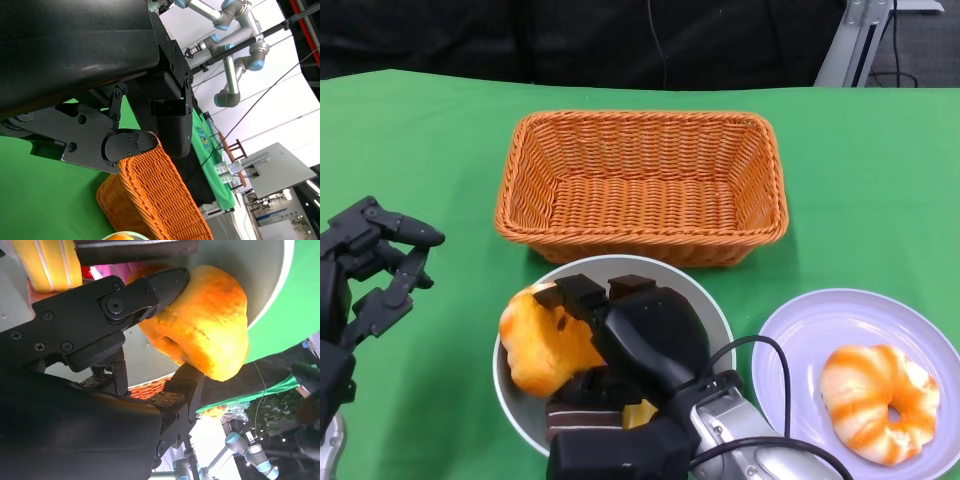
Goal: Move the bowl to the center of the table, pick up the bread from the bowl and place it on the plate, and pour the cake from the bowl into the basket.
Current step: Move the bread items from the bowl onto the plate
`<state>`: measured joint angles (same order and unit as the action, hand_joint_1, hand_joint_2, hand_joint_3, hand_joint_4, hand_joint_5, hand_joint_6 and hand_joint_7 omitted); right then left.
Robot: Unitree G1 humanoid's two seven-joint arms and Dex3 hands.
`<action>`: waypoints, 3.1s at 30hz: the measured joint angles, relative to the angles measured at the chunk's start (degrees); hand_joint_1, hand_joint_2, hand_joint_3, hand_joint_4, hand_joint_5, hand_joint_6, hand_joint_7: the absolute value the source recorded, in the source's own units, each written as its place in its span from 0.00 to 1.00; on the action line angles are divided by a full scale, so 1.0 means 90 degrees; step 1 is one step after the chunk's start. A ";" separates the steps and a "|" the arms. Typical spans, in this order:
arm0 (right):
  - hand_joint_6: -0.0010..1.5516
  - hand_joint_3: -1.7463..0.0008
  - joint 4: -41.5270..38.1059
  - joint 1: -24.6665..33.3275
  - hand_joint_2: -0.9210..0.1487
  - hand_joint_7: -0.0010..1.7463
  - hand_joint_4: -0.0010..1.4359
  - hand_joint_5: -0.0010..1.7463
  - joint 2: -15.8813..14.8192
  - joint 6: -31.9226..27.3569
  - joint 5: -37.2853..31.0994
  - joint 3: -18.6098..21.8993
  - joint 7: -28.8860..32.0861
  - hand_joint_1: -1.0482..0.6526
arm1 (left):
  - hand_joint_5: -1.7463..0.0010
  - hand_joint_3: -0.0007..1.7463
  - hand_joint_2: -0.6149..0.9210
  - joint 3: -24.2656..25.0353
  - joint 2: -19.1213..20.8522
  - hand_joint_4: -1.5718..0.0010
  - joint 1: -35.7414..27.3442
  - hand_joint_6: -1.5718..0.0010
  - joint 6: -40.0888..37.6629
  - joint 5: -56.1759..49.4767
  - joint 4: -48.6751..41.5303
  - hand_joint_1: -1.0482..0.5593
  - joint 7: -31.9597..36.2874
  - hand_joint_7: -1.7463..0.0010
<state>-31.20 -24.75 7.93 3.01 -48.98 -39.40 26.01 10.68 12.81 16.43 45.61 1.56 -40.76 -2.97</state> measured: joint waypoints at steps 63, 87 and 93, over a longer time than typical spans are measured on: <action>0.69 0.96 0.2207 0.1029 0.00 0.07 0.56 0.67 -0.0520 -0.0059 0.0561 0.0466 -0.1417 0.50 | 0.14 0.24 1.00 0.0017 0.0009 0.54 0.0070 0.53 0.0126 -0.0008 -0.0383 0.60 -0.0004 0.35; 0.74 0.97 0.3040 0.1368 0.00 0.04 0.54 0.77 -0.0694 0.0087 0.0612 0.0651 -0.1355 0.50 | 0.14 0.24 1.00 0.0041 0.0018 0.54 0.0138 0.52 0.0147 0.0034 -0.0601 0.61 -0.0087 0.36; 0.74 0.98 0.3167 0.1401 0.00 0.04 0.54 0.76 -0.0736 0.0155 0.0607 0.0751 -0.1358 0.51 | 0.14 0.25 1.00 0.0041 0.0018 0.54 0.0139 0.53 0.0147 0.0039 -0.0591 0.61 -0.0088 0.36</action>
<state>-2.71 -12.15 1.31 4.40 -43.51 -32.63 13.78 11.05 12.97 17.68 46.93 1.92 -46.08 -3.77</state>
